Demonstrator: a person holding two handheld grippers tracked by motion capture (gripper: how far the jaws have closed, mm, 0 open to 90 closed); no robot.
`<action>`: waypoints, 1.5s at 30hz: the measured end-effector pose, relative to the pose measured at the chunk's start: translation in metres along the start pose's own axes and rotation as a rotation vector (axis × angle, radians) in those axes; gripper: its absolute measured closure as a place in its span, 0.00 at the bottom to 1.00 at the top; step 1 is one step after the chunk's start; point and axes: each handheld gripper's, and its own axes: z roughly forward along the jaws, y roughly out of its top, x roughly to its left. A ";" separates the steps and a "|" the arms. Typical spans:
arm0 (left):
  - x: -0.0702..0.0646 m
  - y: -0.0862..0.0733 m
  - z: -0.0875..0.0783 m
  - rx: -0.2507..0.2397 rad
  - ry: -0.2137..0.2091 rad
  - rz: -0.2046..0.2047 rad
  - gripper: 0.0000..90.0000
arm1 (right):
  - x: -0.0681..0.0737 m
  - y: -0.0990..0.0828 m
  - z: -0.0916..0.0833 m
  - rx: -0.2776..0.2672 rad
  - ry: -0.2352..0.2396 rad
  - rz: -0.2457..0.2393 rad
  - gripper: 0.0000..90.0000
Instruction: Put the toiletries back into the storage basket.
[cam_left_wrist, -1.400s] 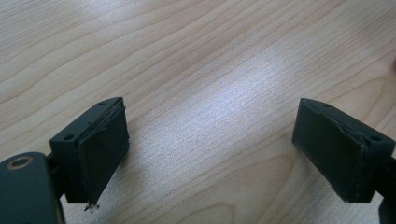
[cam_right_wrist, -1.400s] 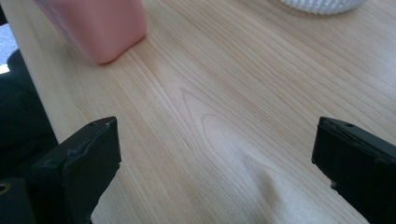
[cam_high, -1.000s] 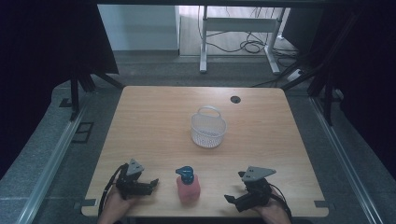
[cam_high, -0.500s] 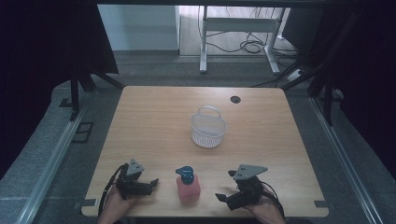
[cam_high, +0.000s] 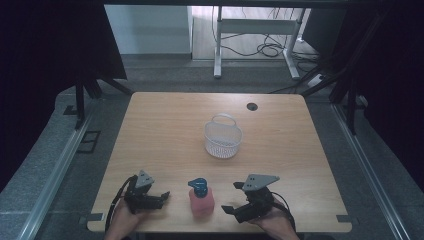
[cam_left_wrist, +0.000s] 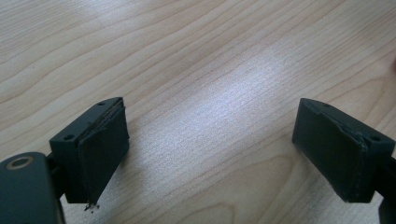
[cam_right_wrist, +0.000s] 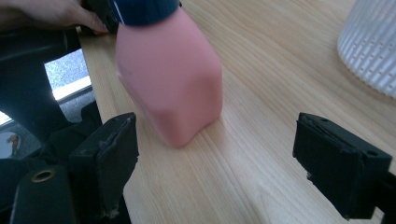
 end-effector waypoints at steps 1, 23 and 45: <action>0.000 0.000 0.000 0.000 -0.001 0.000 0.12 | 0.001 0.004 0.002 -0.005 0.004 -0.004 0.17; 0.000 0.000 0.000 0.002 -0.001 0.001 0.12 | 0.018 0.043 0.018 -0.036 0.084 -0.051 0.39; 0.000 0.000 0.000 0.002 -0.001 0.001 0.12 | 0.026 0.073 0.039 0.000 0.115 -0.095 0.56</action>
